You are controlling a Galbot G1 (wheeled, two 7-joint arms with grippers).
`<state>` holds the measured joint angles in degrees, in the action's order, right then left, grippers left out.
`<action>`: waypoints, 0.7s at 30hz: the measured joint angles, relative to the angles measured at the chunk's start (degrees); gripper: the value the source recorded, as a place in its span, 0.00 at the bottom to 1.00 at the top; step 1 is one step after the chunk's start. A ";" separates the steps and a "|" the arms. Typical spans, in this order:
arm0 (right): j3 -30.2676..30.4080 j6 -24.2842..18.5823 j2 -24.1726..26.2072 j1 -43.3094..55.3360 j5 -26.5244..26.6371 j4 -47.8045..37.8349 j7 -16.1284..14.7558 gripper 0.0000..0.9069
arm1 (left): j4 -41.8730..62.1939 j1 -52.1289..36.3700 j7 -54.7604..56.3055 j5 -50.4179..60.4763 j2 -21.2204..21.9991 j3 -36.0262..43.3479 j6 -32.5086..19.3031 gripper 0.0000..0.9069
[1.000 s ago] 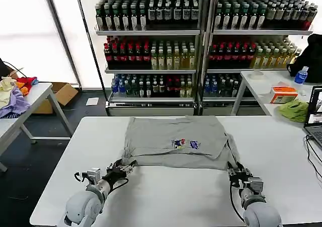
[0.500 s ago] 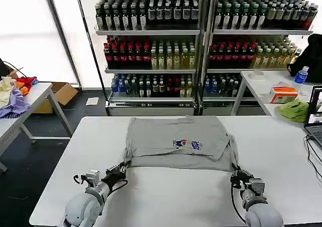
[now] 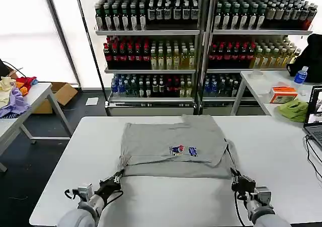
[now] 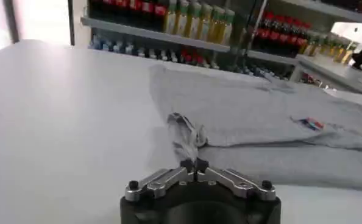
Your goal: Fold and organize the clothes.
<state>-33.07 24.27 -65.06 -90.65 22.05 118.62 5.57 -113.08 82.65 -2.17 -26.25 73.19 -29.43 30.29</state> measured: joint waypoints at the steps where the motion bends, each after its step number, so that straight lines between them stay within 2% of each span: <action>1: -0.23 0.16 -0.06 -1.19 -0.20 0.83 0.04 0.00 | -1.08 1.24 -0.23 0.55 0.18 -0.71 0.24 0.01; 7: -1.49 0.68 -0.10 -7.98 -1.00 5.21 0.31 0.00 | -7.93 9.76 -2.21 4.94 1.74 -5.16 1.35 0.01; 8: -1.72 0.80 -0.08 -9.06 -1.11 5.88 0.27 0.38 | -9.04 11.29 -2.57 5.63 2.09 -5.92 1.47 0.52; 9: -1.88 0.92 -0.02 -9.96 -1.26 6.41 0.22 1.00 | -9.95 12.59 -2.83 6.22 2.38 -6.55 1.59 1.00; 21: -3.40 1.70 0.15 -13.07 -0.68 10.49 -0.05 1.00 | -17.77 20.75 -5.07 11.90 3.61 -10.43 2.45 1.00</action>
<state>-36.47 25.96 -64.90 -103.72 21.37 129.10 5.52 -130.85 103.39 -7.24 -14.35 76.81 -39.86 32.75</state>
